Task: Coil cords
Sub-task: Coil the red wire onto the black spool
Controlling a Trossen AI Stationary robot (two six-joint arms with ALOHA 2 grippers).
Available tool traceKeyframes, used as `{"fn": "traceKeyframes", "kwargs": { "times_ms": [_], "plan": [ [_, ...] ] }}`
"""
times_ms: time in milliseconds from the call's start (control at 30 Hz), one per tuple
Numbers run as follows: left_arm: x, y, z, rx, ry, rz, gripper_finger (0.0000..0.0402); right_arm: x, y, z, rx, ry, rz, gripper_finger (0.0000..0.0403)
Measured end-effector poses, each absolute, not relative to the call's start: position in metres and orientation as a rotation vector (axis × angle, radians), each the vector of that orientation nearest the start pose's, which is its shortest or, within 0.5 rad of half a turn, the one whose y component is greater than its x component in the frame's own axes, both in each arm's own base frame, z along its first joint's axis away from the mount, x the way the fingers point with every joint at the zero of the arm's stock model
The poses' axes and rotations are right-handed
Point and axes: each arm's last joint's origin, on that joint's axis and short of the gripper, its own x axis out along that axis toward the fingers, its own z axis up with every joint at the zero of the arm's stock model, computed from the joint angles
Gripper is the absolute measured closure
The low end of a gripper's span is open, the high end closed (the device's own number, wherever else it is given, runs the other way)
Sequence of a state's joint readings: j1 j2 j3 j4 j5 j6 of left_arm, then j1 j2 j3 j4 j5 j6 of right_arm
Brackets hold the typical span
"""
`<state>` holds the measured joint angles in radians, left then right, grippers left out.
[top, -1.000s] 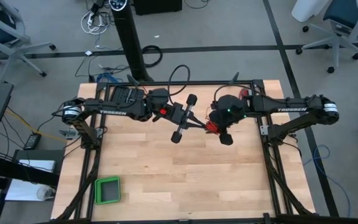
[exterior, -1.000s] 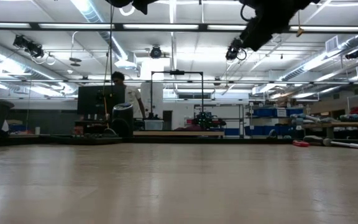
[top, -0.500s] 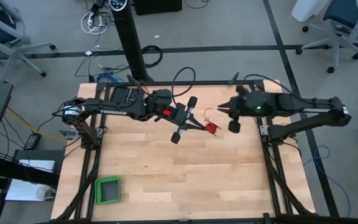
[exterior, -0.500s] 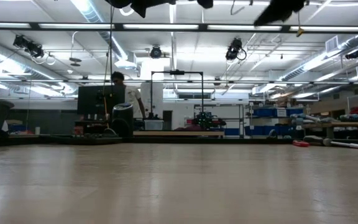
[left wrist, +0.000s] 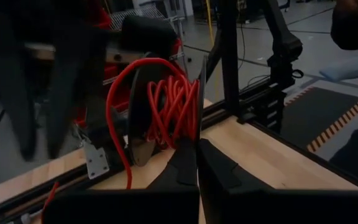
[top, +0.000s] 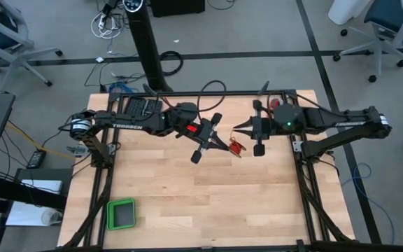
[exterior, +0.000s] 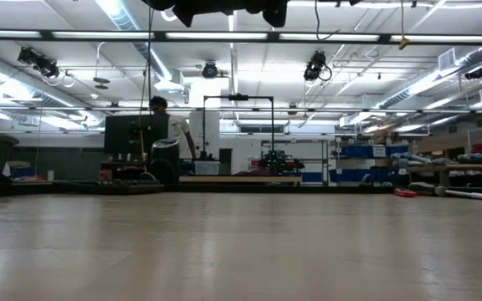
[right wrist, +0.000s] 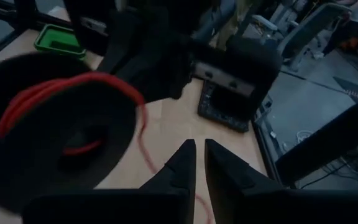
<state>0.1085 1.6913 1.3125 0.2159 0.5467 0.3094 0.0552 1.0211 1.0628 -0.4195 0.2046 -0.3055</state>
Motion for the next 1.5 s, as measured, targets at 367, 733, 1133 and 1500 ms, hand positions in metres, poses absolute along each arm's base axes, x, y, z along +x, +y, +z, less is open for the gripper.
{"fn": "traceKeyframes", "kwargs": {
  "times_ms": [367,733,1133,1500],
  "plan": [
    [0.392,0.028,0.313,0.243,0.111,-0.460,0.0402,0.232,0.012,0.383,-0.412,0.352,0.061,0.0375],
    [0.391,0.027,0.313,0.239,0.111,-0.478,0.0402,0.221,0.011,0.383,-0.464,0.516,0.008,0.0378],
    [0.391,0.026,0.313,0.237,0.109,-0.494,0.0402,0.224,0.017,0.386,-0.472,0.458,0.080,0.0399],
    [0.391,0.026,0.313,0.237,0.107,-0.496,0.0402,0.248,0.019,0.382,-0.519,0.409,0.076,0.0396]
  ]
}}
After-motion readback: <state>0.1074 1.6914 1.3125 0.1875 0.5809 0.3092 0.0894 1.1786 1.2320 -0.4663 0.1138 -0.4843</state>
